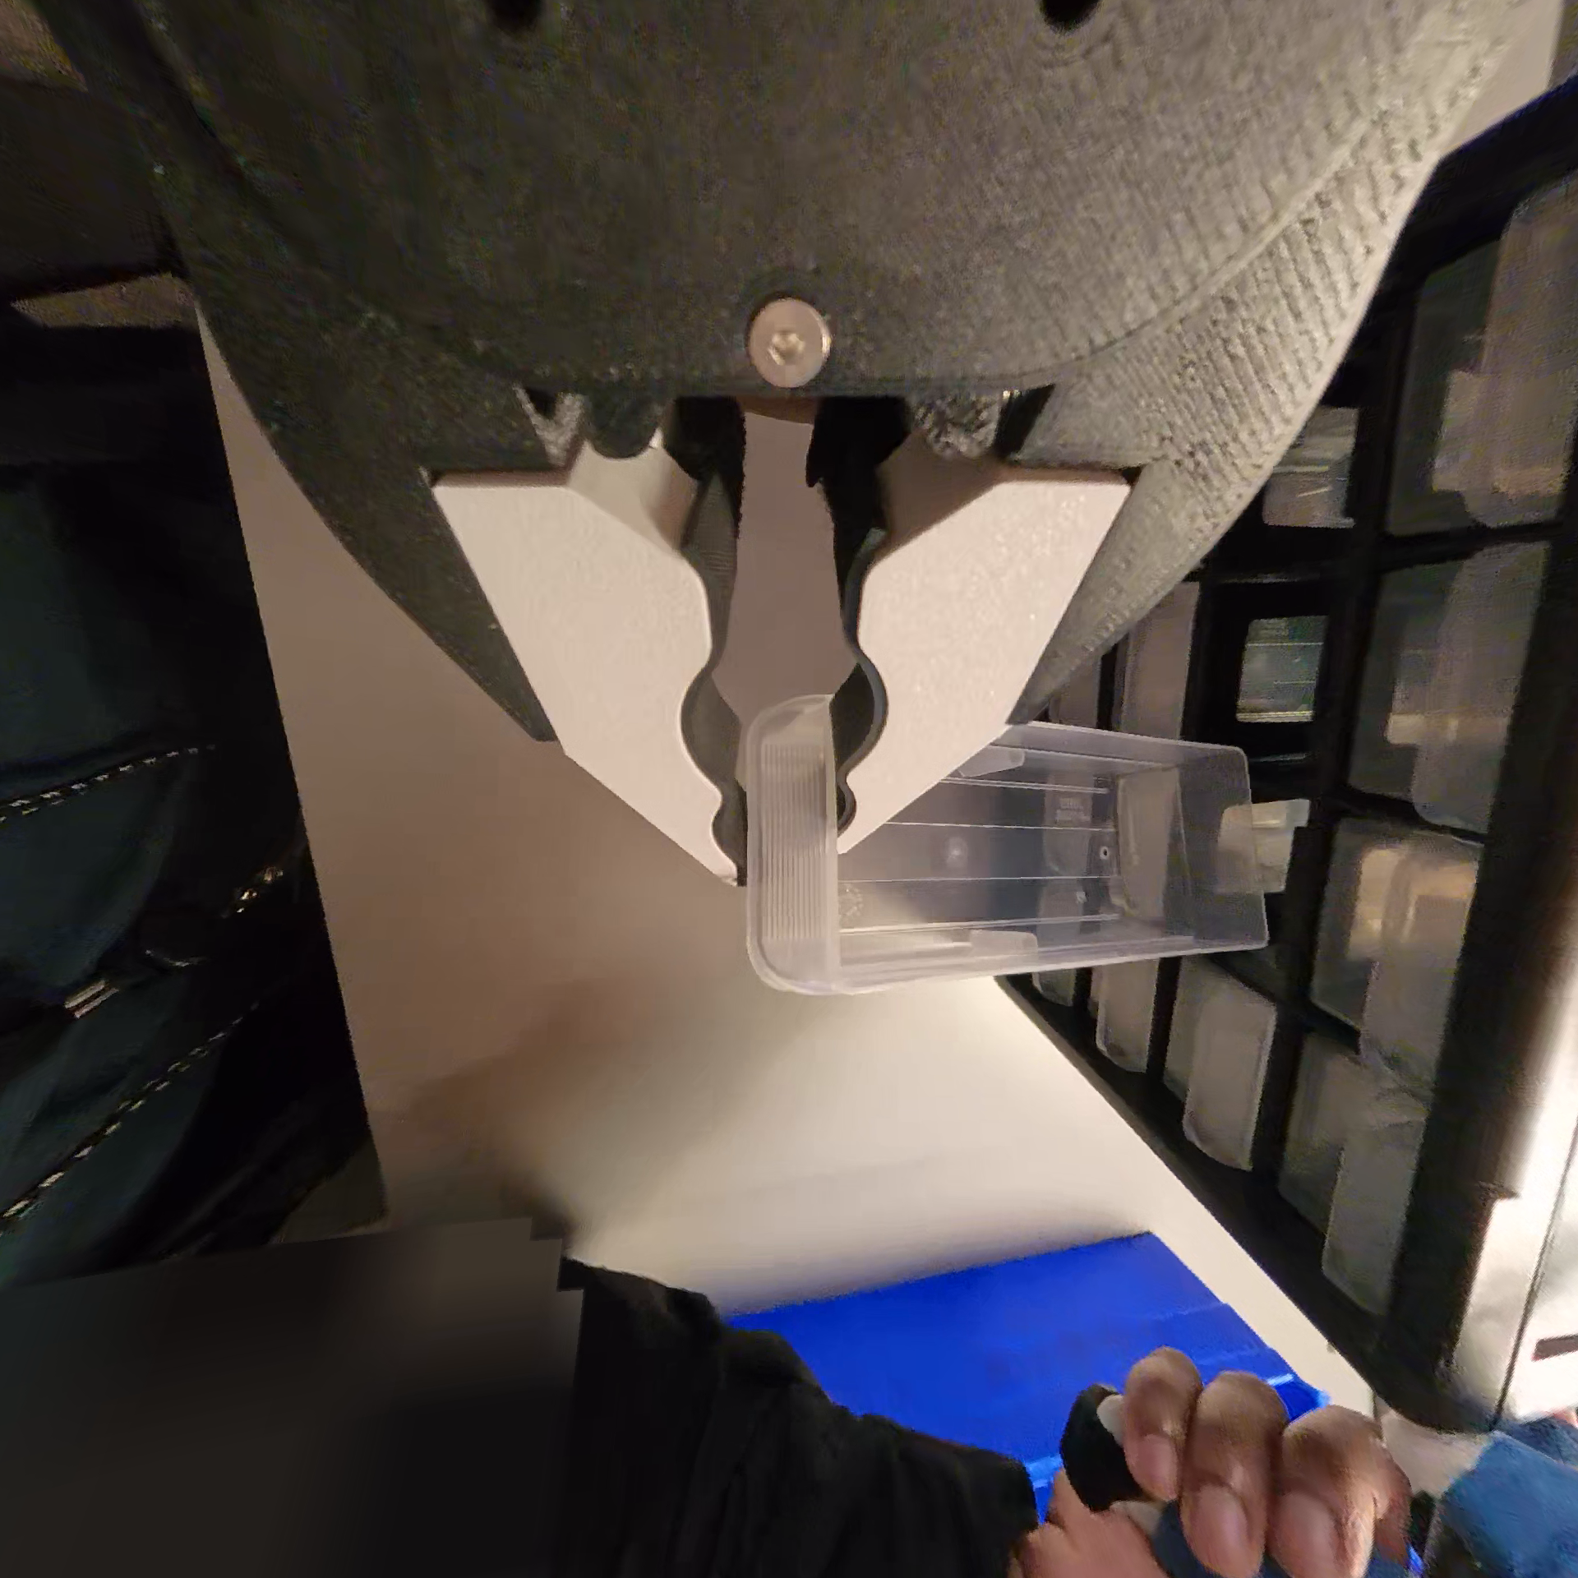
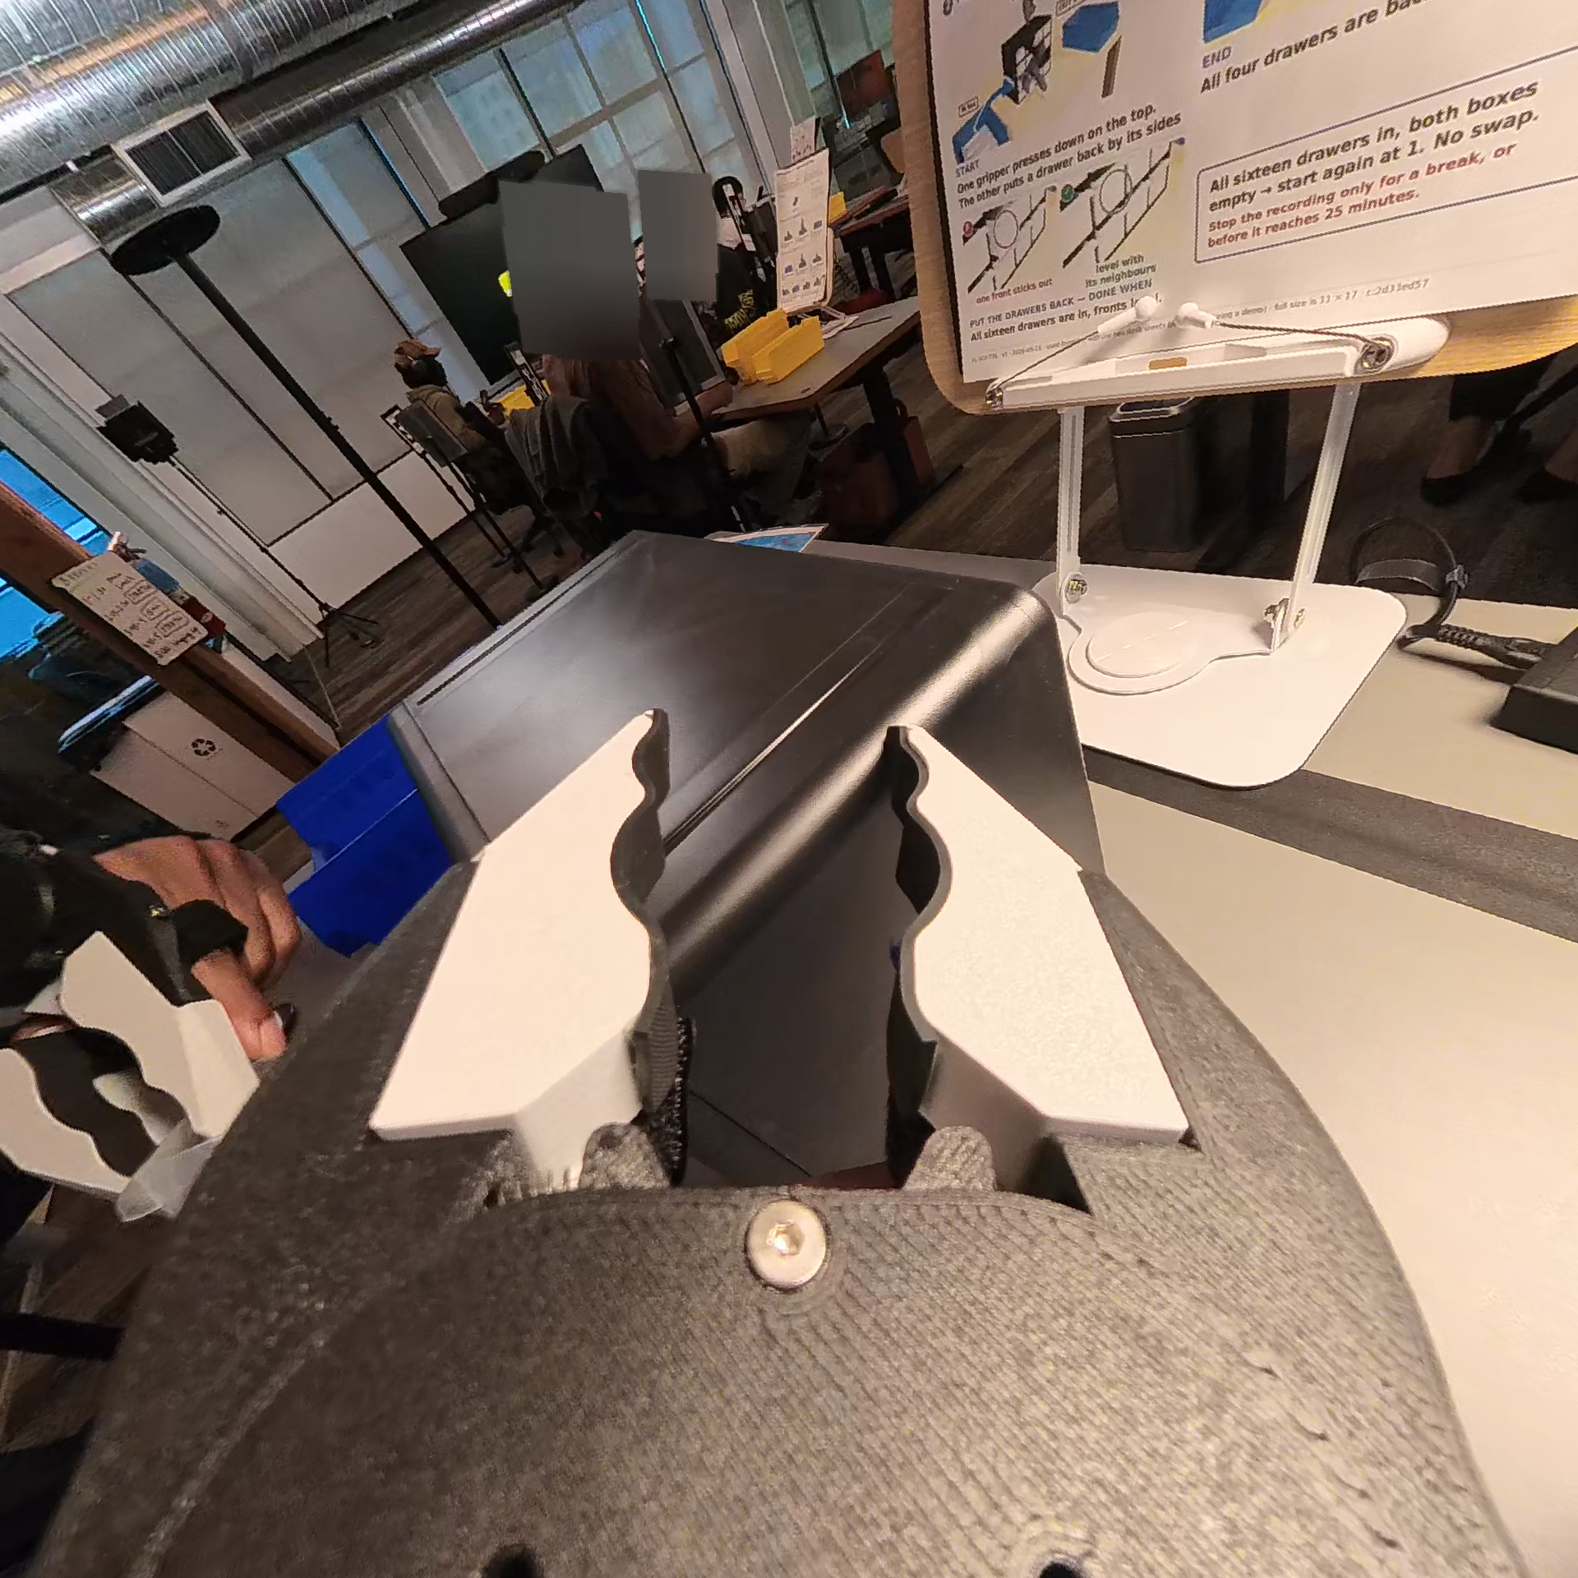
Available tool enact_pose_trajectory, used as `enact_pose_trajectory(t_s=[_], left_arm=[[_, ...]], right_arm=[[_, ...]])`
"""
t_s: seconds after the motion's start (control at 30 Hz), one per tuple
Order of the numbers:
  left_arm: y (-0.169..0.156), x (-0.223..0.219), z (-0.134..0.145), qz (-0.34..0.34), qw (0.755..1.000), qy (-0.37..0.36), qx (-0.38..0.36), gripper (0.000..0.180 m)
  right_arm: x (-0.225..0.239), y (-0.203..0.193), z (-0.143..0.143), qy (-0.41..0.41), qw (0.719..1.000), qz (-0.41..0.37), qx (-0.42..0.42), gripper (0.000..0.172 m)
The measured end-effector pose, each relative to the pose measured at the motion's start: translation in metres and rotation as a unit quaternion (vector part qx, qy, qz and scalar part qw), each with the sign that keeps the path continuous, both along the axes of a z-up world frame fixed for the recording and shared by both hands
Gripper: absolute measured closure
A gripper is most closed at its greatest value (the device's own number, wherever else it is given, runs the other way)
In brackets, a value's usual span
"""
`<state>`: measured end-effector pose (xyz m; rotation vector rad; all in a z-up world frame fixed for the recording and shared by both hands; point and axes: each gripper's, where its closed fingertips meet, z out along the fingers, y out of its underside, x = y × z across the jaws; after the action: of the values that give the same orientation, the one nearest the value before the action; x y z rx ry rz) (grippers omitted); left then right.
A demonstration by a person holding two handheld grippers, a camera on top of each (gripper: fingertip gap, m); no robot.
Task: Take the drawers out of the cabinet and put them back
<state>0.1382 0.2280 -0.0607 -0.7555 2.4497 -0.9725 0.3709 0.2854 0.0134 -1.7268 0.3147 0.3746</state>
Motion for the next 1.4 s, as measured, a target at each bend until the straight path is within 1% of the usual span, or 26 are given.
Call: enact_pose_trajectory(t_s=[0.23, 0.4, 0.6, 0.73, 0.97, 1.23, 1.3, 1.4], left_arm=[[-0.003, 0.011, -0.003, -0.012, 0.997, 0.06, 0.038, 0.165], [-0.007, 0.017, 0.003, -0.023, 0.996, 0.064, 0.063, 0.166], [-0.011, 0.022, 0.009, -0.023, 0.995, 0.061, 0.075, 0.165], [-0.009, 0.02, 0.008, -0.011, 0.994, 0.068, 0.088, 0.166], [-0.005, 0.016, 0.005, -0.004, 0.992, 0.092, 0.083, 0.166], [0.0, 0.023, -0.001, -0.002, 0.992, 0.076, 0.1, 0.166], [0.004, 0.025, -0.002, -0.003, 0.991, 0.063, 0.118, 0.166], [0.007, 0.029, -0.01, -0.002, 0.988, 0.049, 0.146, 0.166]], right_arm=[[-0.002, 0.0, 0.002, 0.002, 1.0, 0.005, 0.003, 0.118], [-0.003, 0.0, 0.002, 0.003, 1.0, 0.007, 0.004, 0.118], [-0.005, 0.0, 0.003, 0.001, 1.0, 0.01, 0.005, 0.117], [-0.005, 0.0, 0.003, 0.002, 1.0, 0.01, 0.005, 0.118], [-0.005, 0.0, 0.002, 0.002, 1.0, 0.01, 0.004, 0.117], [-0.006, 0.0, 0.003, 0.002, 1.0, 0.014, 0.006, 0.117], [-0.006, 0.0, 0.003, 0.002, 1.0, 0.014, 0.006, 0.117], [-0.005, 0.0, 0.003, 0.002, 1.0, 0.014, 0.006, 0.117]])
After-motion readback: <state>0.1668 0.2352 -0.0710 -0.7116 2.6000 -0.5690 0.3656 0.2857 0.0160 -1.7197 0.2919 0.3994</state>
